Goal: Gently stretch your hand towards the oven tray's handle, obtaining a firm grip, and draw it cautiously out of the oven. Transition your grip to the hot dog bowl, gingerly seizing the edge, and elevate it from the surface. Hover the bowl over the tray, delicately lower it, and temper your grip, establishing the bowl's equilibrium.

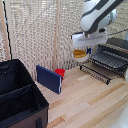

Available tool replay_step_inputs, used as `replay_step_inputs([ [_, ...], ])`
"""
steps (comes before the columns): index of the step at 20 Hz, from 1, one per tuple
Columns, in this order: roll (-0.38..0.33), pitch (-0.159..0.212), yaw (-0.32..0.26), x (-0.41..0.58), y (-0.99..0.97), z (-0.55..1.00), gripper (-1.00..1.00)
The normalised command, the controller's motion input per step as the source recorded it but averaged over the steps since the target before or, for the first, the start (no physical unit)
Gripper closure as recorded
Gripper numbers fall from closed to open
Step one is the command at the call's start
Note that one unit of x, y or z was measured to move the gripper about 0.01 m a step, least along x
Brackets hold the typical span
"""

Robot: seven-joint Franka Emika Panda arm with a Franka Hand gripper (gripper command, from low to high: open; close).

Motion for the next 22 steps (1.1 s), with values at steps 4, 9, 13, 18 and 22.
replay_step_inputs([
  [4, 0.0, -0.001, -0.211, 0.477, -0.17, 0.39, 1.0],
  [9, 0.001, -0.079, -0.241, 0.273, -0.38, 0.18, 1.0],
  [13, 0.003, -0.1, -0.221, 0.197, -0.52, 0.18, 1.0],
  [18, 0.016, -0.064, -0.167, 0.089, -0.68, 0.26, 1.0],
  [22, 0.022, -0.029, -0.153, 0.003, -0.73, 0.26, 1.0],
])
